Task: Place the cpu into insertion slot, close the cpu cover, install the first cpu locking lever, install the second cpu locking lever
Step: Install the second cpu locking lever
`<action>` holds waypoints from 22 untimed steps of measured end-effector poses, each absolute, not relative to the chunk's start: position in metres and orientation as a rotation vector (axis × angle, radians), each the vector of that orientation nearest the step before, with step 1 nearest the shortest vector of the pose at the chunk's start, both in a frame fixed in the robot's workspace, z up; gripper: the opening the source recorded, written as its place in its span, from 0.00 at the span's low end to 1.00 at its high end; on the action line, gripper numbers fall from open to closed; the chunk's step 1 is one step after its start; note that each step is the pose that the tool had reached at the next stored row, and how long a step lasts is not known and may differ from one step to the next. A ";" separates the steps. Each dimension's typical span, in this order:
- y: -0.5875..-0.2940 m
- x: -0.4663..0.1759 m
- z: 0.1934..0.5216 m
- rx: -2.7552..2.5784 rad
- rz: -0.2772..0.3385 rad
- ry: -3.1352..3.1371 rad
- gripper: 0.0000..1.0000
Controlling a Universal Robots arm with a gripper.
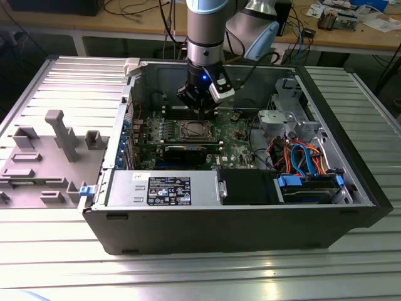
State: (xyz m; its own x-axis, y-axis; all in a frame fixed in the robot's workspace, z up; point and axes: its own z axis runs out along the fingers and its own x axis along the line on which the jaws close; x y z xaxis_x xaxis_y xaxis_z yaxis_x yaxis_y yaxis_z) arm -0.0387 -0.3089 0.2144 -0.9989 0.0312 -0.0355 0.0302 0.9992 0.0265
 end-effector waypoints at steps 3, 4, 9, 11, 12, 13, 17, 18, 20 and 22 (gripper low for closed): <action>-0.309 -0.039 0.216 0.048 0.040 3.105 0.11; -0.309 -0.039 0.217 0.048 0.040 3.105 0.11; -0.310 -0.039 0.218 0.048 0.040 3.105 0.11; -0.310 -0.039 0.218 0.048 0.040 3.105 0.11; -0.310 -0.039 0.218 0.048 0.040 3.105 0.11; -0.310 -0.039 0.218 0.048 0.040 3.105 0.11; -0.311 -0.039 0.218 0.048 0.040 3.105 0.11; -0.311 -0.039 0.219 0.048 0.040 3.105 0.11; -0.311 -0.039 0.219 0.048 0.040 3.105 0.11; -0.311 -0.039 0.221 0.048 0.040 3.105 0.11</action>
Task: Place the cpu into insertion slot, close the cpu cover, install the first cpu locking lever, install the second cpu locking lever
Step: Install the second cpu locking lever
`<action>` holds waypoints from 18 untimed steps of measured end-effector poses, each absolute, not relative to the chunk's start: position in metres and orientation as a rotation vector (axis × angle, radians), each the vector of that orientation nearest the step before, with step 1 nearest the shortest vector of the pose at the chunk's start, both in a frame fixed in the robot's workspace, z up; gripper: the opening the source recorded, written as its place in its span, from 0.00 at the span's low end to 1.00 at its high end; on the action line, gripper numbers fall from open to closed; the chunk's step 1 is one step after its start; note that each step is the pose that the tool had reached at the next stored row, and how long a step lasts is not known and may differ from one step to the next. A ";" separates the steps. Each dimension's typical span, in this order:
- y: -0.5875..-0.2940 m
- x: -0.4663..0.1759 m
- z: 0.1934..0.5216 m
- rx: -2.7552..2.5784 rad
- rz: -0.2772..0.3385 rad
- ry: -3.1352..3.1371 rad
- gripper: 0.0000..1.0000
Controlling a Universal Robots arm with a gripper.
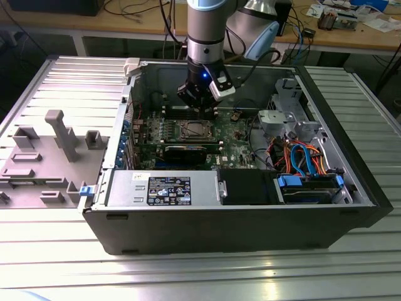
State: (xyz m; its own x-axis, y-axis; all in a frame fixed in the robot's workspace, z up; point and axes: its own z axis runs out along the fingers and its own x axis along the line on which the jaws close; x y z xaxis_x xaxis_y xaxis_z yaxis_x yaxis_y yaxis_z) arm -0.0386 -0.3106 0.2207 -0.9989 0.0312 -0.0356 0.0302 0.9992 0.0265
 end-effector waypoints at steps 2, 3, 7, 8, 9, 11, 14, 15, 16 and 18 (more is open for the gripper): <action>-0.311 -0.039 0.221 0.048 0.041 3.105 0.11; -0.311 -0.039 0.221 0.048 0.041 3.105 0.11; -0.311 -0.039 0.222 0.048 0.040 3.105 0.11; -0.311 -0.039 0.222 0.048 0.040 3.105 0.11; -0.311 -0.039 0.222 0.048 0.040 3.105 0.11; -0.312 -0.039 0.222 0.048 0.040 3.105 0.11; -0.313 -0.039 0.222 0.048 0.040 3.105 0.11; -0.313 -0.039 0.222 0.048 0.040 3.105 0.11; -0.313 -0.039 0.222 0.048 0.040 3.105 0.11; -0.313 -0.039 0.222 0.047 0.040 3.105 0.11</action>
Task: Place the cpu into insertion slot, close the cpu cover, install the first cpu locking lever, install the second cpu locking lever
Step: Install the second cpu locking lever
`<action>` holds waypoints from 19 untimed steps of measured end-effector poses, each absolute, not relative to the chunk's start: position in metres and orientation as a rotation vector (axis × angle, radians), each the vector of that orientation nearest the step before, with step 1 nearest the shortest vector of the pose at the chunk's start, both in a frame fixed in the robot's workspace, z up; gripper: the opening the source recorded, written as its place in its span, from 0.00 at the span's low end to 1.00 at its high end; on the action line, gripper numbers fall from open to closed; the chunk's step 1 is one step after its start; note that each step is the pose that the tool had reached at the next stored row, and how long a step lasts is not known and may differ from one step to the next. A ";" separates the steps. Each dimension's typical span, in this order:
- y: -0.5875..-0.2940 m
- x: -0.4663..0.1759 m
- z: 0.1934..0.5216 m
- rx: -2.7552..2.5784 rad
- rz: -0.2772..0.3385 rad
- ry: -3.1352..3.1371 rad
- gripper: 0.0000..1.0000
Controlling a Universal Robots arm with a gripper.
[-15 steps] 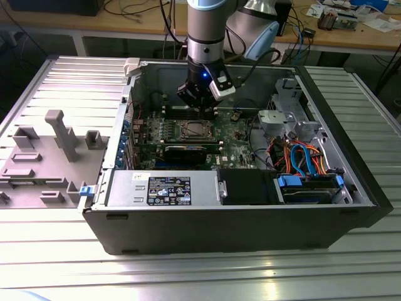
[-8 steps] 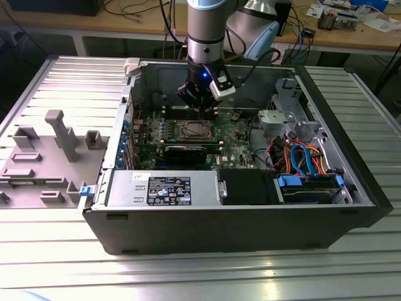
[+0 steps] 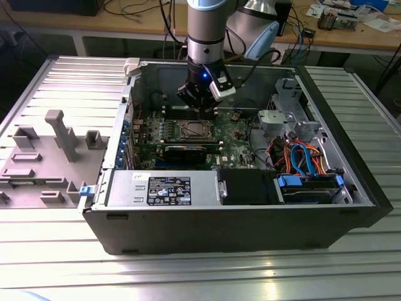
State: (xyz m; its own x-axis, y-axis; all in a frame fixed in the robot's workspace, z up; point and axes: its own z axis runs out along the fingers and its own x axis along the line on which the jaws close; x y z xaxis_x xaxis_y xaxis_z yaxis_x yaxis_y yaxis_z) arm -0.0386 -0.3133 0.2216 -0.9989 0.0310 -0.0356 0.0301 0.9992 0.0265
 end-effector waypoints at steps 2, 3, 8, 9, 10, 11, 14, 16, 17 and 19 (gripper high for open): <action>-0.314 -0.039 0.222 0.048 0.040 3.105 0.11; -0.314 -0.039 0.222 0.048 0.041 3.105 0.11; -0.314 -0.039 0.222 0.048 0.040 3.105 0.11; -0.314 -0.039 0.222 0.048 0.040 3.105 0.11; -0.314 -0.039 0.222 0.048 0.041 3.105 0.11; -0.314 -0.039 0.222 0.048 0.040 3.105 0.11; -0.314 -0.039 0.224 0.048 0.040 3.105 0.11; -0.314 -0.039 0.225 0.048 0.040 3.105 0.11; -0.314 -0.039 0.226 0.048 0.040 3.105 0.11; -0.314 -0.039 0.227 0.048 0.040 3.105 0.11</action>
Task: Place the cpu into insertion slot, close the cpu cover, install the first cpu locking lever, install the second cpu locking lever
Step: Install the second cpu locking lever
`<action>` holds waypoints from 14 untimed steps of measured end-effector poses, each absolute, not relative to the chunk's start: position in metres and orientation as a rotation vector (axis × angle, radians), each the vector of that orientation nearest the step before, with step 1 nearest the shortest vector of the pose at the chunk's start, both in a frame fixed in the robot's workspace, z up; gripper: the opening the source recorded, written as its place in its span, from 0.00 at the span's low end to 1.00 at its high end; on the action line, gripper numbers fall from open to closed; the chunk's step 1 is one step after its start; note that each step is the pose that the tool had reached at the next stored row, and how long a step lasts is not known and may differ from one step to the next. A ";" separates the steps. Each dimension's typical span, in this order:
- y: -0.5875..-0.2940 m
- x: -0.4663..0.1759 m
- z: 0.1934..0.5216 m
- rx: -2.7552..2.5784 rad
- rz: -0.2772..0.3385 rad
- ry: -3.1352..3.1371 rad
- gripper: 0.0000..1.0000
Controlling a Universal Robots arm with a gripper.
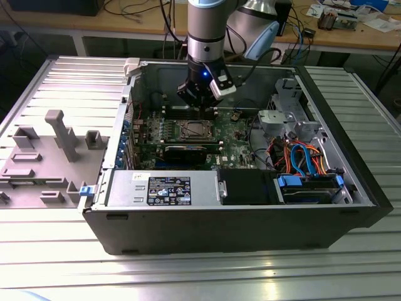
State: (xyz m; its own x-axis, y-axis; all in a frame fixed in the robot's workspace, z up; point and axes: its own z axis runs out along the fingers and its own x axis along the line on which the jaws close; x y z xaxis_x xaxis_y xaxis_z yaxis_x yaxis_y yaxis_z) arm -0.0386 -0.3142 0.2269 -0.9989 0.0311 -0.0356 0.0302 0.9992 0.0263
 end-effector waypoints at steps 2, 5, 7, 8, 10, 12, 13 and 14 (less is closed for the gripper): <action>-0.314 -0.039 0.228 0.048 0.040 3.105 0.11; -0.314 -0.039 0.228 0.048 0.040 3.105 0.11; -0.314 -0.039 0.228 0.048 0.039 3.105 0.11; -0.315 -0.039 0.228 0.048 0.039 3.105 0.11; -0.315 -0.039 0.228 0.048 0.040 3.105 0.11; -0.316 -0.039 0.228 0.048 0.040 3.105 0.11; -0.316 -0.039 0.228 0.048 0.040 3.105 0.11; -0.316 -0.039 0.228 0.048 0.040 3.105 0.11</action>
State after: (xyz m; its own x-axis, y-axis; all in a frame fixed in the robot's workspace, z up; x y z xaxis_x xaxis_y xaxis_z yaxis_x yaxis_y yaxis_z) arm -0.0385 -0.3159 0.2283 -0.9989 0.0311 -0.0356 0.0302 0.9992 0.0261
